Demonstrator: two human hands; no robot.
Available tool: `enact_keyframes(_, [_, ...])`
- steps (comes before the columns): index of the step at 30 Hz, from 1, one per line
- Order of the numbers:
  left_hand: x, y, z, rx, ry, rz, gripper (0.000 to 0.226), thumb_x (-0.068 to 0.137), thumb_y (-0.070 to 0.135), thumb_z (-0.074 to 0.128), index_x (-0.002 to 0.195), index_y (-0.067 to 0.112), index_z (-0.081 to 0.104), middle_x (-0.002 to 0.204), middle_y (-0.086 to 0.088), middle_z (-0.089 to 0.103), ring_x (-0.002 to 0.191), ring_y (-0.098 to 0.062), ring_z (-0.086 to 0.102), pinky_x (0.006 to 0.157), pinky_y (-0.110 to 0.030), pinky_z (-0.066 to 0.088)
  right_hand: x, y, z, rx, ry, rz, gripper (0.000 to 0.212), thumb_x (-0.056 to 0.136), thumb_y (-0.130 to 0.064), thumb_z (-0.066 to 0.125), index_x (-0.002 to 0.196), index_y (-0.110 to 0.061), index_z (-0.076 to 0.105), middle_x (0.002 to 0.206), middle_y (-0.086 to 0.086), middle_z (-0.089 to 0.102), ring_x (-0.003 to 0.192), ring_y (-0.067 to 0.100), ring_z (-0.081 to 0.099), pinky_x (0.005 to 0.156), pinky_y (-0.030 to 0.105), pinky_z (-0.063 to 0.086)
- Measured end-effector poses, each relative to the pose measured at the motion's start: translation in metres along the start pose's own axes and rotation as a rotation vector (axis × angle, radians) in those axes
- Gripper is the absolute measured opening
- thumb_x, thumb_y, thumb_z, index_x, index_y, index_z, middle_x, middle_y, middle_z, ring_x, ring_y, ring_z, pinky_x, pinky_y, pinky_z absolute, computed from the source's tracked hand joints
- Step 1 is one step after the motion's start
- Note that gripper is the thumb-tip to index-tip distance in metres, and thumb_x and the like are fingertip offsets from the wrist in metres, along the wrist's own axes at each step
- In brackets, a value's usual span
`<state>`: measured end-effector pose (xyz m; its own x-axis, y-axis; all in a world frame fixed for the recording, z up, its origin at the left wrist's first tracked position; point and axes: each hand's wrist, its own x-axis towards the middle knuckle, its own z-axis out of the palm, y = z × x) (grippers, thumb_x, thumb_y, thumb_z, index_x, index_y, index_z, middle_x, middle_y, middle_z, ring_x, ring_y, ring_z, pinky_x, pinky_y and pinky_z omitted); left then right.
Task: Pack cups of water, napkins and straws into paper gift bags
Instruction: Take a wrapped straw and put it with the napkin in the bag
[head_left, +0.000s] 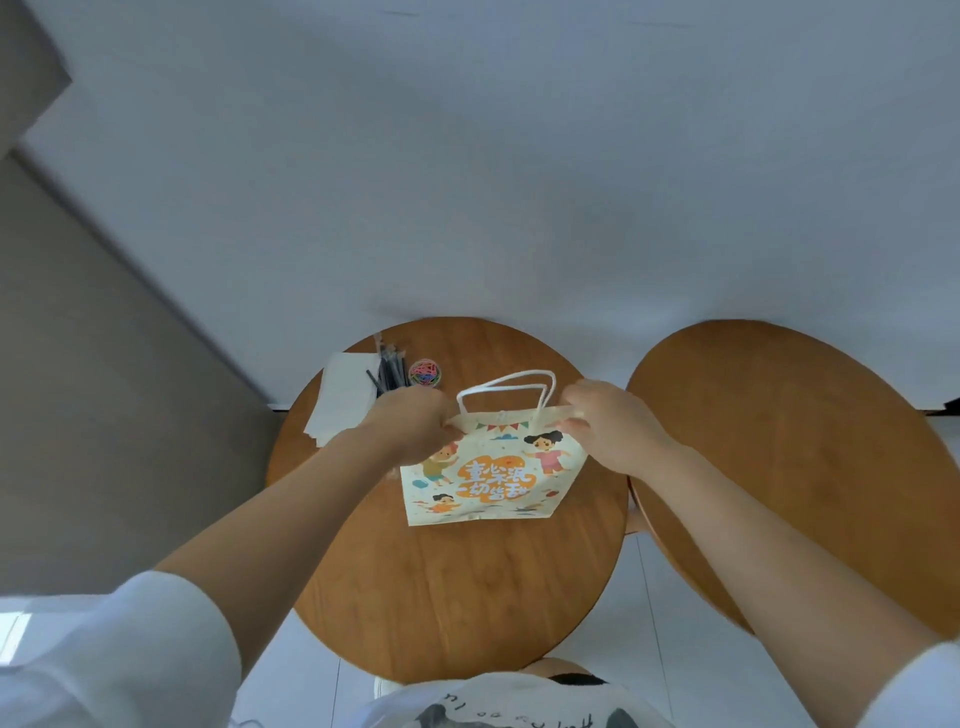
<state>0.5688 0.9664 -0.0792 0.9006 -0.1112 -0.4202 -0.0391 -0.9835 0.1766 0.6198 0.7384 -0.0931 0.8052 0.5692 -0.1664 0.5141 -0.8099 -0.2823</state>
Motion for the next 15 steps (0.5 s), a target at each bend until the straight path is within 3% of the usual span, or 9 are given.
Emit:
enact_keyframes(3, [0.036,0.014,-0.021,-0.012,0.043,-0.005,0.030,0.098,0.034,0.047,0.117,0.020,0.066,0.103,0.000,0.068,0.084,-0.017,0.059,0.070,-0.029,0.049,0.025,0.031,-0.025,0.043,0.021,0.017,0.012,0.094,-0.018,0.049,0.084,-0.011,0.050,0.082,-0.002,0.047,0.076,0.017,0.045,0.053,0.022,0.025])
enact_keyframes(8, [0.103,0.029,-0.042,-0.076,0.080,-0.093,0.028,0.099,0.032,0.046,0.112,0.018,0.066,0.094,-0.001,0.066,0.075,-0.016,0.053,0.057,-0.025,0.035,0.079,0.079,-0.042,0.101,0.011,0.072,0.014,0.094,-0.016,0.051,0.083,-0.008,0.053,0.081,0.003,0.051,0.076,0.021,0.048,0.055,0.026,0.030])
enact_keyframes(12, [0.147,0.033,-0.048,-0.123,0.078,-0.151,0.026,0.099,0.029,0.046,0.104,0.014,0.067,0.083,0.000,0.057,0.077,-0.018,0.051,0.063,-0.027,0.036,0.121,0.107,-0.043,0.151,0.001,0.100,0.014,0.094,-0.015,0.051,0.080,-0.012,0.050,0.077,0.002,0.049,0.073,0.021,0.047,0.052,0.022,0.029])
enact_keyframes(15, [0.171,0.030,-0.050,-0.109,0.089,-0.176,0.025,0.099,0.031,0.046,0.106,0.016,0.065,0.095,-0.003,0.063,0.087,-0.022,0.056,0.068,-0.029,0.040,0.146,0.120,-0.045,0.127,-0.015,0.094,0.016,0.094,-0.014,0.050,0.078,-0.011,0.048,0.071,-0.001,0.044,0.072,0.021,0.045,0.051,0.025,0.027])
